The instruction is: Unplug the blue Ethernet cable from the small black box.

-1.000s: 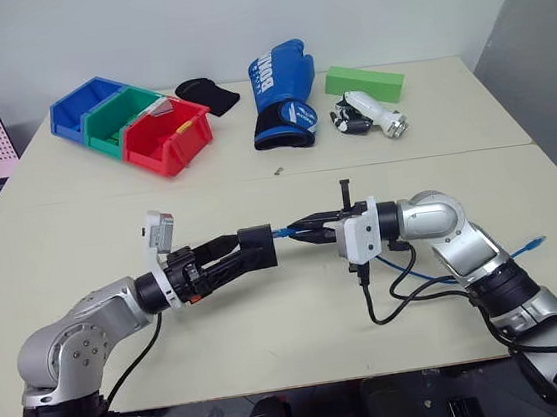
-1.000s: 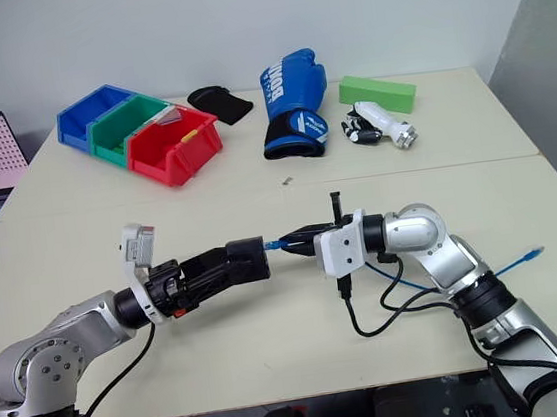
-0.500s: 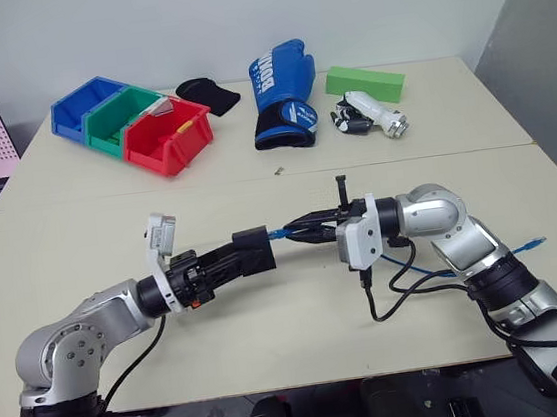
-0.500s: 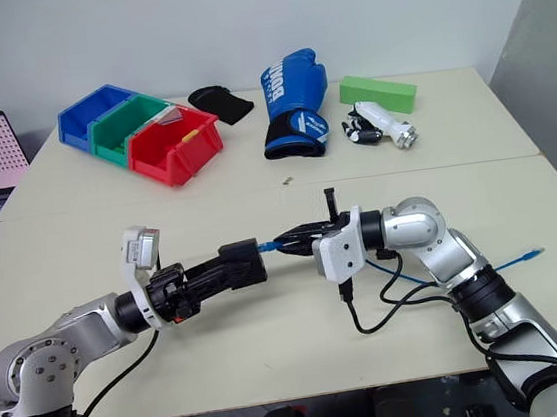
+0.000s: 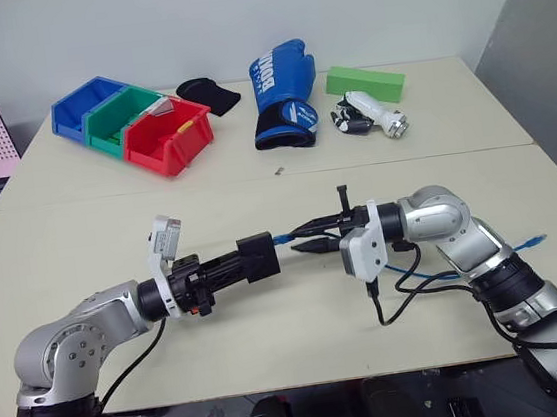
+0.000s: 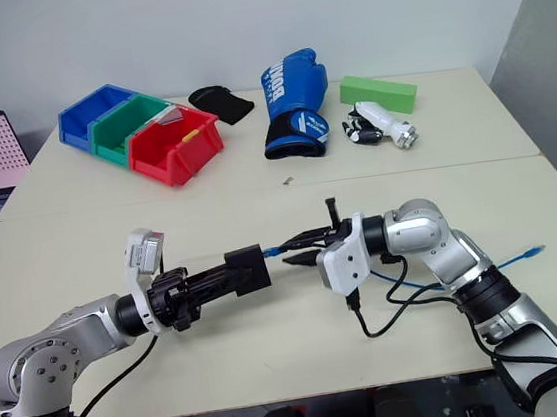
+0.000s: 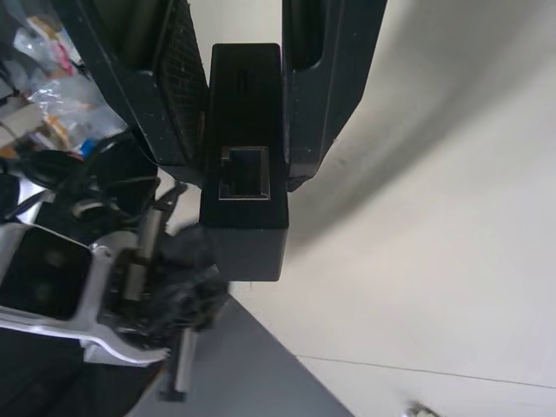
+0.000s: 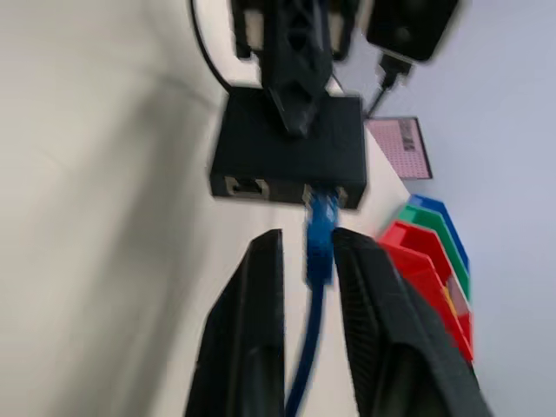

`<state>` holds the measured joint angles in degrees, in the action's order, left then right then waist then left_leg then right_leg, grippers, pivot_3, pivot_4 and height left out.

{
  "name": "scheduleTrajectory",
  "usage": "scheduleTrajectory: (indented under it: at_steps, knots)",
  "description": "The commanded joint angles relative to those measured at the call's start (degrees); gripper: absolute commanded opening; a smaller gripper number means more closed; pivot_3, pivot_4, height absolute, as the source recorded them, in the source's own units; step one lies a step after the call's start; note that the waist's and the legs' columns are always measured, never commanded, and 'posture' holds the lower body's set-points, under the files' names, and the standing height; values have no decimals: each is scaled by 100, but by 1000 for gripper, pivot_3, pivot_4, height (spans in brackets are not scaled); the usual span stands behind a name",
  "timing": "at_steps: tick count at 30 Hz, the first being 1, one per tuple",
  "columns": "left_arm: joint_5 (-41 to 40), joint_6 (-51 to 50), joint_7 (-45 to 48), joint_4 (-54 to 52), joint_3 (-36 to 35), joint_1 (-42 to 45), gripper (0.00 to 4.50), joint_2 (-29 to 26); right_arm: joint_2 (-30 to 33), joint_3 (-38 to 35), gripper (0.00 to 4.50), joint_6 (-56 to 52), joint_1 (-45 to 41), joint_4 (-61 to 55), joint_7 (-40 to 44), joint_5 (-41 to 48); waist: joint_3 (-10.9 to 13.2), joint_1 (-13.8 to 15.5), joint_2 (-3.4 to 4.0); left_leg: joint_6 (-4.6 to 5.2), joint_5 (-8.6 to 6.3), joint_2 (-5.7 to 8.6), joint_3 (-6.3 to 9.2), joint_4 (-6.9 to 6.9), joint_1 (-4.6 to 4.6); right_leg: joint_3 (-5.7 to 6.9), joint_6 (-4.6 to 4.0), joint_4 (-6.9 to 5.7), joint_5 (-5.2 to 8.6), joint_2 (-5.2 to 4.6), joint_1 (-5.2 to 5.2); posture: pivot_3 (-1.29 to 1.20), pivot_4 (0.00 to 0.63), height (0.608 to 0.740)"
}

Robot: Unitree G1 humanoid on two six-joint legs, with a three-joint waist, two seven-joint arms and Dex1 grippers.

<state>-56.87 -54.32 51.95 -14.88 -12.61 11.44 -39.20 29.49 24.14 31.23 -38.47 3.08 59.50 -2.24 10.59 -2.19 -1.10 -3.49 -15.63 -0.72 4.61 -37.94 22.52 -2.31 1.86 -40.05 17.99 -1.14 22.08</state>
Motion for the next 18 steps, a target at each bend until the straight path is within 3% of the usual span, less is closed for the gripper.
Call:
scheduleTrajectory:
  at_steps: [1,4,8,13,18]
  knots:
    - [205,282,188,-52,105,165,789,-80,372,-206,1899,-986,162,-745,514,901,0,27,0,0,0,2,1,0,1,1,0,0,0,0,0,0,150,740]
    - [480,512,433,-56,288,215,789,-184,603,-531,2518,-2949,378,-1444,465,2101,0,48,0,0,0,4,0,-2,1,0,0,4,0,-2,-3,0,150,740]
    - [920,956,900,-137,592,213,789,-391,593,-1019,2522,-5684,442,-2064,-196,3937,0,49,0,1,0,1,5,-2,3,-1,-1,4,0,-8,-4,0,150,740]
    - [1166,1304,1276,-103,791,388,789,-475,128,-1457,2522,-7549,502,-2066,-1087,5263,0,31,1,2,-1,-3,4,3,2,0,-4,4,2,-4,-1,0,150,740]
    - [1225,1351,1547,64,851,586,789,-537,-80,-1481,2522,-8052,581,-1950,-1193,5394,1,33,1,3,-1,5,3,2,9,2,-4,5,2,7,2,0,150,740]
